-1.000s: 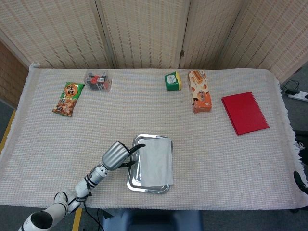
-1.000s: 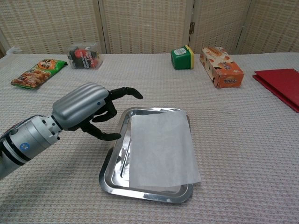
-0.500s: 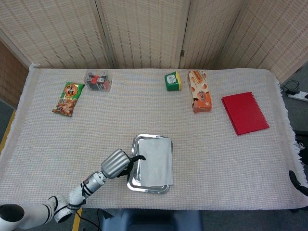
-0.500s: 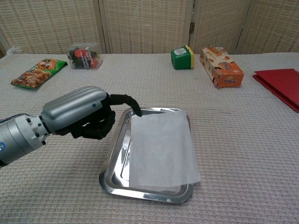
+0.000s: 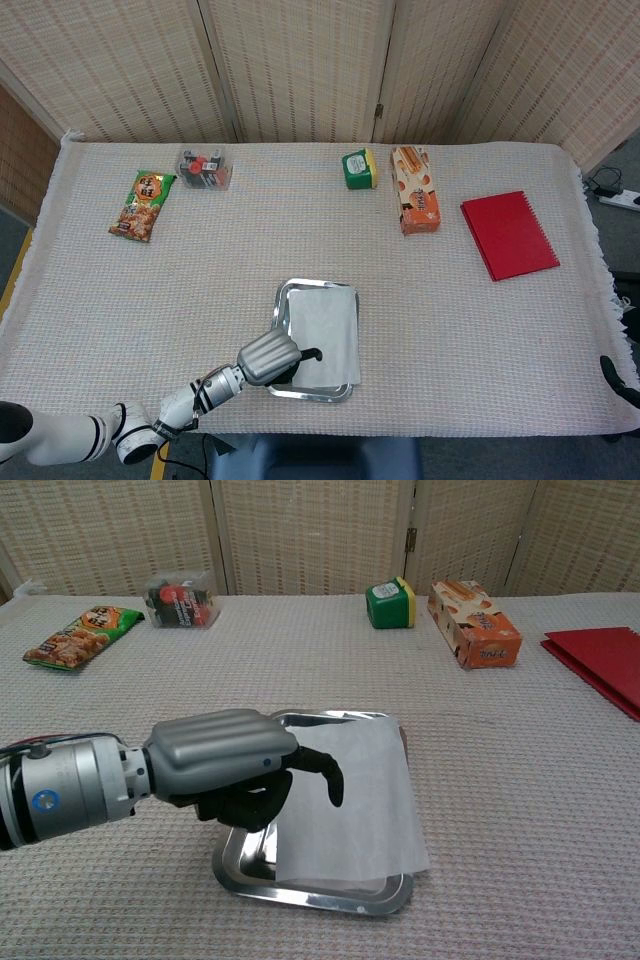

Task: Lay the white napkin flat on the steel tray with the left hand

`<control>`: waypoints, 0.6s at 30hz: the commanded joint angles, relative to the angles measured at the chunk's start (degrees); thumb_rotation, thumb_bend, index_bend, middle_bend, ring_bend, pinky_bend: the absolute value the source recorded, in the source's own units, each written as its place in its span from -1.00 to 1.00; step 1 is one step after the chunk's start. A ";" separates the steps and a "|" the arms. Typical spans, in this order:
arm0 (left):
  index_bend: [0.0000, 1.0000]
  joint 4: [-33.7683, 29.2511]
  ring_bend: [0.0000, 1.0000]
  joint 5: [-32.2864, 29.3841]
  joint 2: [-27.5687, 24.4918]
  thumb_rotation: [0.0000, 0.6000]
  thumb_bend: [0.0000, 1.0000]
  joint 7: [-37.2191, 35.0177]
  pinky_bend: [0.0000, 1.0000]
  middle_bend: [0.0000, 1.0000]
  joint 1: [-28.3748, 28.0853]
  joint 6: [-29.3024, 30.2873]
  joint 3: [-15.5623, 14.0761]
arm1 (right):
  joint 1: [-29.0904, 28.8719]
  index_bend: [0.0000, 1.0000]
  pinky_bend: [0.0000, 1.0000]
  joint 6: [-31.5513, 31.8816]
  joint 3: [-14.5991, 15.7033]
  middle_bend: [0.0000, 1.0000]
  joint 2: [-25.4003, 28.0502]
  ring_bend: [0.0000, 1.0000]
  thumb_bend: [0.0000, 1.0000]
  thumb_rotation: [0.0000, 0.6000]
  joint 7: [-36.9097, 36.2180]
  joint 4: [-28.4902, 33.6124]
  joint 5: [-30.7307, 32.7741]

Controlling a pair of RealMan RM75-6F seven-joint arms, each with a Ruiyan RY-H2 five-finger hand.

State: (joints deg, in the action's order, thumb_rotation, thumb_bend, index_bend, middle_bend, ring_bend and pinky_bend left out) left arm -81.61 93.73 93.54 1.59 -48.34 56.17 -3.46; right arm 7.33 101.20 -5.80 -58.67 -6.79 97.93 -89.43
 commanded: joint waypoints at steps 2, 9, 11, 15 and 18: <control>-0.30 1.23 1.00 -0.38 2.03 0.73 1.00 1.36 1.00 1.00 -0.60 -0.98 1.20 | 0.07 -1.00 -1.00 0.25 -0.05 -1.00 -0.02 -1.00 -0.32 1.00 0.01 0.01 -0.06; -0.30 2.43 1.00 -0.15 3.93 0.75 1.00 2.95 1.00 1.00 -0.83 -1.99 1.16 | 0.05 -1.00 -1.00 0.27 -0.11 -1.00 0.12 -1.00 -0.32 1.00 -0.45 0.05 -0.14; -0.30 3.05 1.00 -0.21 4.63 0.75 1.00 3.92 1.00 1.00 -0.85 -2.42 1.11 | 0.12 -1.00 -1.00 0.44 -0.07 -1.00 0.17 -1.00 -0.32 1.00 -0.53 0.09 -0.31; -0.28 4.11 1.00 -0.38 5.75 0.74 1.00 5.69 1.00 1.00 -0.79 -2.93 1.13 | 0.32 -1.00 -1.00 0.90 -0.14 -1.00 0.34 -1.00 -0.32 1.00 -0.92 0.15 -0.38; -0.27 5.02 1.00 -0.14 6.56 0.64 1.00 8.01 1.00 1.00 -0.62 -2.76 1.11 | 0.41 -1.00 -1.00 1.05 -0.14 -1.00 0.47 -1.00 -0.32 1.00 -1.07 0.12 -0.42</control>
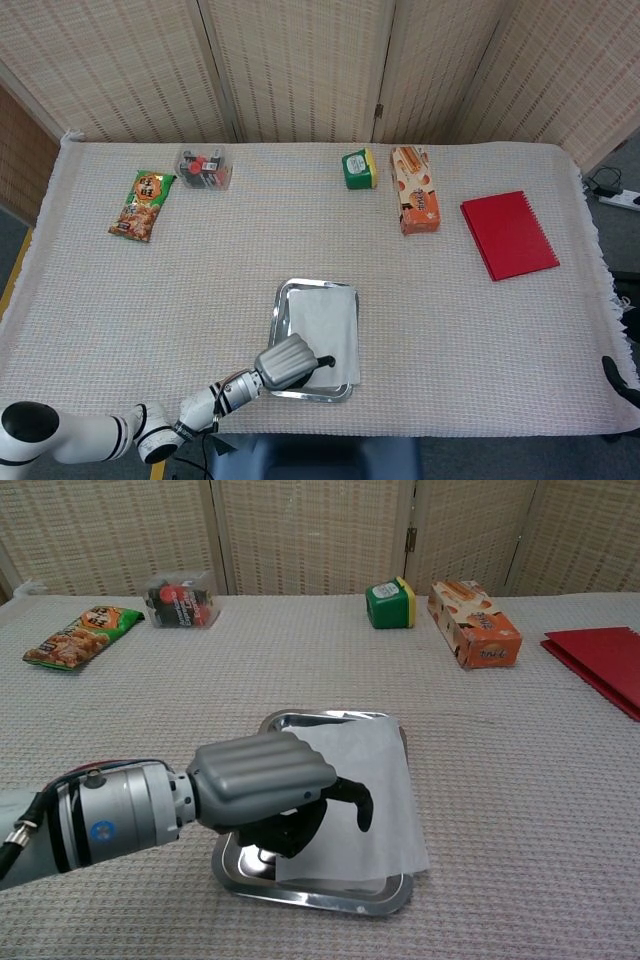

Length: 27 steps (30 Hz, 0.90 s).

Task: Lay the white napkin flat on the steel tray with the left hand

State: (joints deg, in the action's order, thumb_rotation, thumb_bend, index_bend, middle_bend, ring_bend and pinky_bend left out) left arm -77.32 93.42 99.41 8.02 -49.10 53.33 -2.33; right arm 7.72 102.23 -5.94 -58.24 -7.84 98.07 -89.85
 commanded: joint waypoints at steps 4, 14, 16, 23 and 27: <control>-0.27 1.20 1.00 0.08 1.75 0.55 1.00 2.76 1.00 1.00 0.39 0.09 0.05 | -0.07 -1.00 -1.00 -0.21 0.08 -1.00 0.03 -1.00 -0.32 1.00 0.02 -0.01 -0.12; -0.28 2.58 1.00 0.28 2.46 0.41 1.00 4.21 1.00 1.00 0.69 -0.76 -0.82 | 0.12 -1.00 -1.00 0.25 -0.04 -1.00 0.25 -1.00 -0.32 1.00 -0.38 0.04 -0.15; -0.28 2.76 1.00 0.31 2.48 0.41 1.00 4.48 1.00 1.00 0.76 -0.83 -0.92 | 0.12 -1.00 -1.00 0.24 -0.02 -1.00 0.30 -1.00 -0.32 1.00 -0.49 0.06 -0.20; -0.25 3.43 1.00 0.41 2.71 0.41 1.00 4.58 1.00 1.00 1.42 -0.42 -1.30 | 0.13 -1.00 -1.00 0.28 0.10 -1.00 0.48 -1.00 -0.32 1.00 -0.80 0.14 -0.51; -0.23 3.41 1.00 0.48 2.48 0.43 1.00 4.75 1.00 1.00 1.77 -0.44 -1.69 | 0.26 -1.00 -1.00 0.58 0.09 -1.00 0.51 -1.00 -0.32 1.00 -0.80 0.19 -0.65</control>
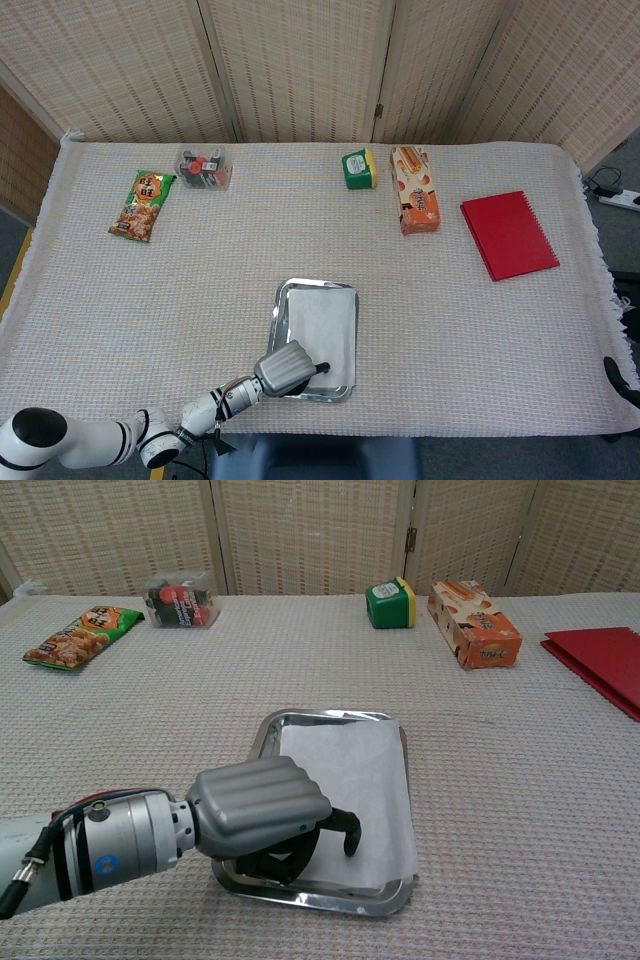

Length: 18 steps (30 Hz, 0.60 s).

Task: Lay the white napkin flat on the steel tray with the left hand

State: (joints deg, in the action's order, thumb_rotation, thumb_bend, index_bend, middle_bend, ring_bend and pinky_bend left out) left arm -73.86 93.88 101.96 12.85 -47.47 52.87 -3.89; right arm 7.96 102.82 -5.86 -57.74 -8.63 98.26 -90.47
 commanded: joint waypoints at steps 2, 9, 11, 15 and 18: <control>-0.23 -0.11 1.00 0.12 -0.21 0.44 1.00 -0.19 1.00 1.00 0.34 0.10 -0.40 | 0.01 -1.00 -1.00 -0.02 0.06 -1.00 0.06 -1.00 -0.32 1.00 -0.09 0.03 -0.10; -0.21 -0.30 1.00 0.34 -0.96 0.45 1.00 0.27 1.00 1.00 1.12 0.55 -0.98 | 0.00 -1.00 -1.00 0.05 0.22 -1.00 -0.09 -1.00 -0.32 1.00 0.38 0.05 -0.54; -0.21 -0.55 1.00 0.36 -1.24 0.46 1.00 0.52 1.00 1.00 1.28 0.68 -0.97 | -0.07 -1.00 -1.00 -0.09 0.29 -1.00 -0.20 -1.00 -0.32 1.00 0.67 0.07 -0.64; -0.21 -0.80 1.00 0.19 -1.62 0.47 1.00 1.15 1.00 1.00 1.55 0.78 -0.83 | -0.15 -1.00 -1.00 -0.22 0.39 -1.00 -0.34 -1.00 -0.32 1.00 1.02 0.14 -0.81; -0.20 -0.70 1.00 -0.10 -1.77 0.45 1.00 1.78 1.00 1.00 1.78 0.64 -0.73 | -0.11 -1.00 -1.00 -0.08 0.40 -1.00 -0.37 -1.00 -0.32 1.00 1.12 0.16 -0.89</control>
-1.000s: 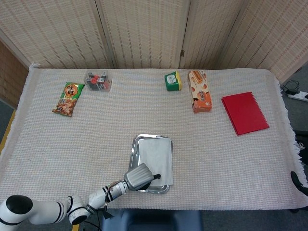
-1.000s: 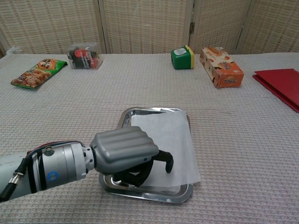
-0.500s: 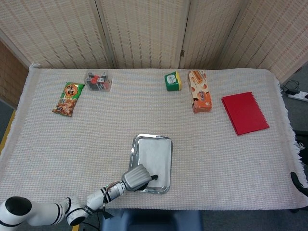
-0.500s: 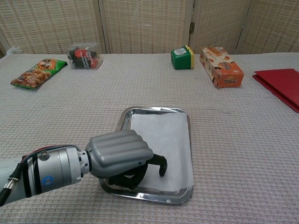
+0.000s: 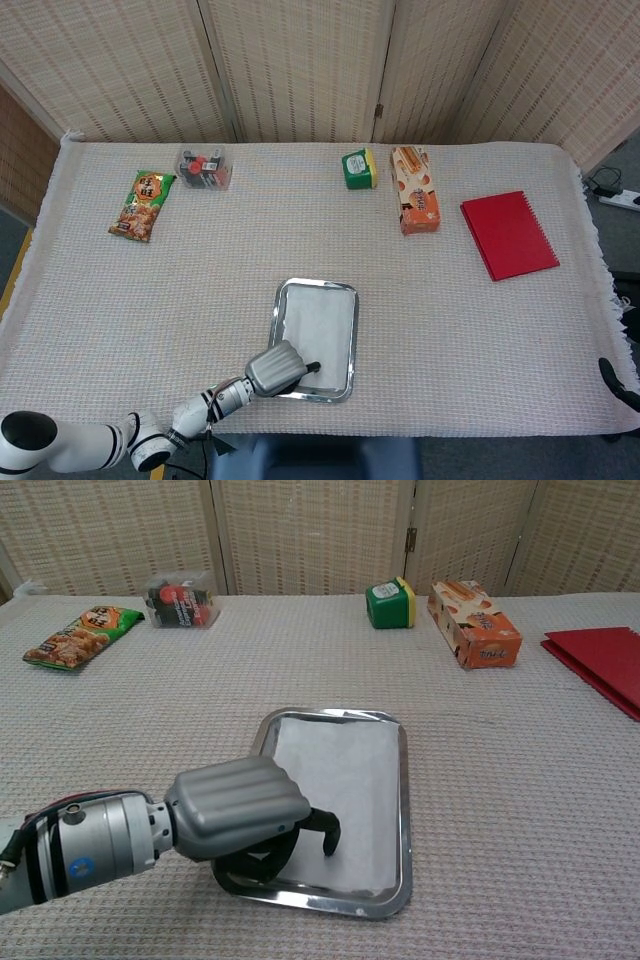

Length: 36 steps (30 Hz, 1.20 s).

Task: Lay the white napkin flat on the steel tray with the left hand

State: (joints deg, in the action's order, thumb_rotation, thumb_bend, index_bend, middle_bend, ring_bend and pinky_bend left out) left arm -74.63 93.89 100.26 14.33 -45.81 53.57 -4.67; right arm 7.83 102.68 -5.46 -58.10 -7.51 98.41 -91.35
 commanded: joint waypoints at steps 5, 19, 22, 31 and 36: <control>-0.20 0.38 1.00 -0.42 -0.08 0.43 1.00 0.76 1.00 1.00 0.34 -0.30 0.19 | 0.01 -1.00 -1.00 0.06 -0.05 -1.00 -0.01 -1.00 -0.32 1.00 0.04 0.00 0.08; -0.16 -0.65 1.00 -0.47 -1.31 0.46 1.00 2.07 1.00 1.00 1.28 0.14 -0.02 | -0.04 -1.00 -1.00 0.06 -0.05 -1.00 -0.17 -1.00 -0.32 1.00 0.32 -0.09 0.02; -0.16 -1.45 1.00 -0.49 -1.79 0.45 1.00 2.38 1.00 1.00 1.66 0.45 -0.15 | -0.09 -1.00 -1.00 0.02 0.06 -1.00 -0.26 -1.00 -0.32 1.00 0.55 -0.03 -0.23; -0.15 -2.74 1.00 -0.71 -2.17 0.46 1.00 3.68 1.00 1.00 2.40 0.32 -0.46 | 0.03 -1.00 -1.00 0.34 0.22 -1.00 -0.32 -1.00 -0.32 1.00 0.74 0.12 -0.69; -0.16 -2.89 1.00 -0.61 -1.73 0.47 1.00 3.94 1.00 1.00 2.58 0.25 -0.44 | 0.06 -1.00 -1.00 0.41 0.37 -1.00 -0.29 -1.00 -0.32 1.00 0.69 0.16 -1.01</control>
State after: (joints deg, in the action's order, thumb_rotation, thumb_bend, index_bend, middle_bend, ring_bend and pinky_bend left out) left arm -77.53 93.27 98.51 18.25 -43.23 53.84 -5.12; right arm 7.88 103.09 -5.09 -58.39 -6.82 98.56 -92.36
